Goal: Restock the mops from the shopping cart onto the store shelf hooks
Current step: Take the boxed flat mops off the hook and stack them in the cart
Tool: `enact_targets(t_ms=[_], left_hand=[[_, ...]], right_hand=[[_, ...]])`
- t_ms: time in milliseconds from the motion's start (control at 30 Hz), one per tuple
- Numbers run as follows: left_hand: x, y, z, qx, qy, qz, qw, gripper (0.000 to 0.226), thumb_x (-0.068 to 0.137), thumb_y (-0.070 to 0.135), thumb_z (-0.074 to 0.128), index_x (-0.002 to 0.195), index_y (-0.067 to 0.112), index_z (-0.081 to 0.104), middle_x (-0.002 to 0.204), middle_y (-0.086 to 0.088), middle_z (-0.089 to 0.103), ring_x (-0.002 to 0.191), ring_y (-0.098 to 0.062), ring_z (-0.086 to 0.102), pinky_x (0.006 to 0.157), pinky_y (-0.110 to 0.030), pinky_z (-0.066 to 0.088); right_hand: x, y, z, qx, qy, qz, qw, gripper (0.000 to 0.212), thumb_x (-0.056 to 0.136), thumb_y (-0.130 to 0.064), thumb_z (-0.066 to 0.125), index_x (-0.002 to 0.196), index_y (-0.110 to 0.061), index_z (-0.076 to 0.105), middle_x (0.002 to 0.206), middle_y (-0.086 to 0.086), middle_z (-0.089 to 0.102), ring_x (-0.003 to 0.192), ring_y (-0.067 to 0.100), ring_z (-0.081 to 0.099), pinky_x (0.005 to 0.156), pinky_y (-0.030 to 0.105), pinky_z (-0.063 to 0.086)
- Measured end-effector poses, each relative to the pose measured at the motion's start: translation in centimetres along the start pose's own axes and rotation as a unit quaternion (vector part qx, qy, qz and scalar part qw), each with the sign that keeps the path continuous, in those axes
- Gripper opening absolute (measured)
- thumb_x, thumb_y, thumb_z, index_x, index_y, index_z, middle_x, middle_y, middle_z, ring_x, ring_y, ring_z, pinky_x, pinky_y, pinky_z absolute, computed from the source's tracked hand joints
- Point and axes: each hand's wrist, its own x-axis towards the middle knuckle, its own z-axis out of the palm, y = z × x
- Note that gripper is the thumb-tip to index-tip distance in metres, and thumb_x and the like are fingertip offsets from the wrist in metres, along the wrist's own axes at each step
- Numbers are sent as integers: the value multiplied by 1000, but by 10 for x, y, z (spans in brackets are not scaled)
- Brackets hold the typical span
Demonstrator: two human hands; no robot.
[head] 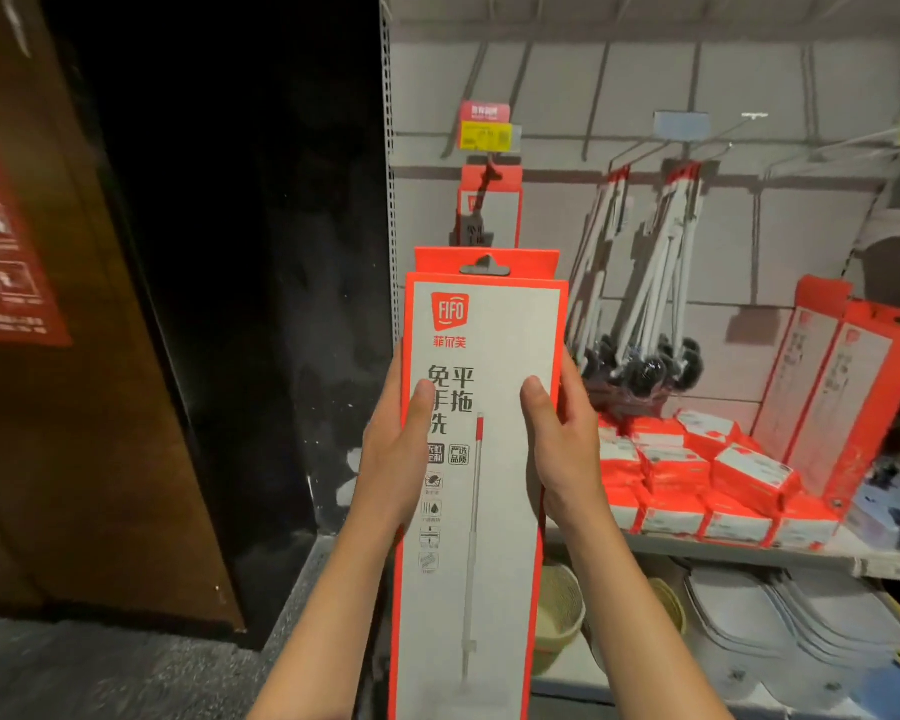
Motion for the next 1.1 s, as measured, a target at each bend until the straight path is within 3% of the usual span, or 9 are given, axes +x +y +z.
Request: enact_targets(t_ms=[133,267,400,667,867,967,1100], left_hand=[[48,5,4,13,8,23,1000,54,99,54,41,152,44,31,112,20,72,97,-3,72,70,-14,56],[90,3,14,30,35,49,998,53,101,54,39,152,41,33,114,18,72,99,-4,72,80,-26,60],[125,0,32,31,48,65,996,51,102,49,40,151,36,36,112,18,72,98,-3,71,74,-16,58],[180,-5,71,26,45,58,997,49,105,39,39,153,33,33,92,43,65,86,14,67,61,-3,47],[218,-14,80,16,49,50,997,47,106,39,39,152,34,35,94,34,70,86,6,70,62,-7,50],[239,-21,80,23,48,49,997,46,106,41,39,152,38,35,96,30,71,87,1,72,63,-10,53],[269,-33,76,27,48,61,997,43,107,45,38,150,41,37,107,22,72,93,1,71,81,-26,60]], right_hand=[[38,13,7,34,-3,25,999,60,91,-39,62,148,-26,46,136,-3,63,124,19,61,102,47,52],[76,25,10,56,-14,29,998,57,91,-34,61,146,-27,48,134,-1,64,123,23,62,99,45,53],[116,37,4,57,-17,23,998,56,91,-33,60,146,-26,49,135,-3,64,124,21,61,104,50,50],[179,63,-17,59,-23,49,997,60,87,-45,63,144,-31,51,140,-2,61,129,22,58,108,56,45],[216,79,-16,68,-29,60,995,62,85,-45,65,144,-34,50,139,-4,62,125,20,61,106,54,47],[233,86,-13,65,-31,56,996,50,97,-31,62,145,-32,50,136,-4,64,121,19,63,103,53,50],[254,92,-4,63,-25,49,996,51,97,-30,62,146,-28,49,135,-1,64,121,21,64,103,52,51]])
